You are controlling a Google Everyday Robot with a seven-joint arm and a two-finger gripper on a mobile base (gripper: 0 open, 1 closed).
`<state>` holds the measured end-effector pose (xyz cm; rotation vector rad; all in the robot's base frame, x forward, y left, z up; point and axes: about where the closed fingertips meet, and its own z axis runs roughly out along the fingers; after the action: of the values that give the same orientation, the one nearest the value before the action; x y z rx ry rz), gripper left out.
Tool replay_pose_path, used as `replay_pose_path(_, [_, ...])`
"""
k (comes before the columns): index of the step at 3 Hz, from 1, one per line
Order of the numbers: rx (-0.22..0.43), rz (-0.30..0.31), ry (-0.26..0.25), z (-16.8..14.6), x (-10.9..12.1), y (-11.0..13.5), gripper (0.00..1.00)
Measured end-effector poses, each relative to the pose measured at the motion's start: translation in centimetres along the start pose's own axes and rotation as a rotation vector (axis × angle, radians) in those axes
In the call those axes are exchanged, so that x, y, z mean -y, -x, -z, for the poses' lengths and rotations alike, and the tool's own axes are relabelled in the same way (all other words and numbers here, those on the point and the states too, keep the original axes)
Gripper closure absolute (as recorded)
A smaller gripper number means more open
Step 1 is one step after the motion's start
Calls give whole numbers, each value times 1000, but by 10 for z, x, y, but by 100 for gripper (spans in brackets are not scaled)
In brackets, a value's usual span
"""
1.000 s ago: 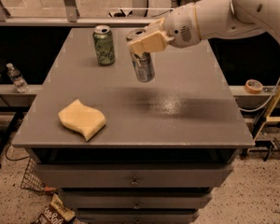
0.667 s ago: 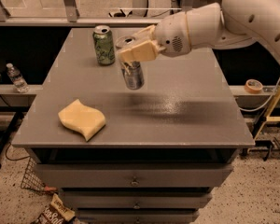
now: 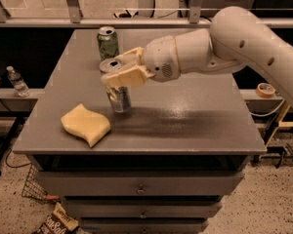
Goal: Move redbull can near sponge
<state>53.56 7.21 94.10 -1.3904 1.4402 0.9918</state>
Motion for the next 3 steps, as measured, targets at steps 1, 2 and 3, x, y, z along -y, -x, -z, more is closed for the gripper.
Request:
replay_pose_path(1, [24,18,37,-18,-15,-7,100])
replay_pose_path(2, [50,27,59,-29,-23,-13,100])
replay_pose_path(3, [65,19,72,-35,-26,-20,100])
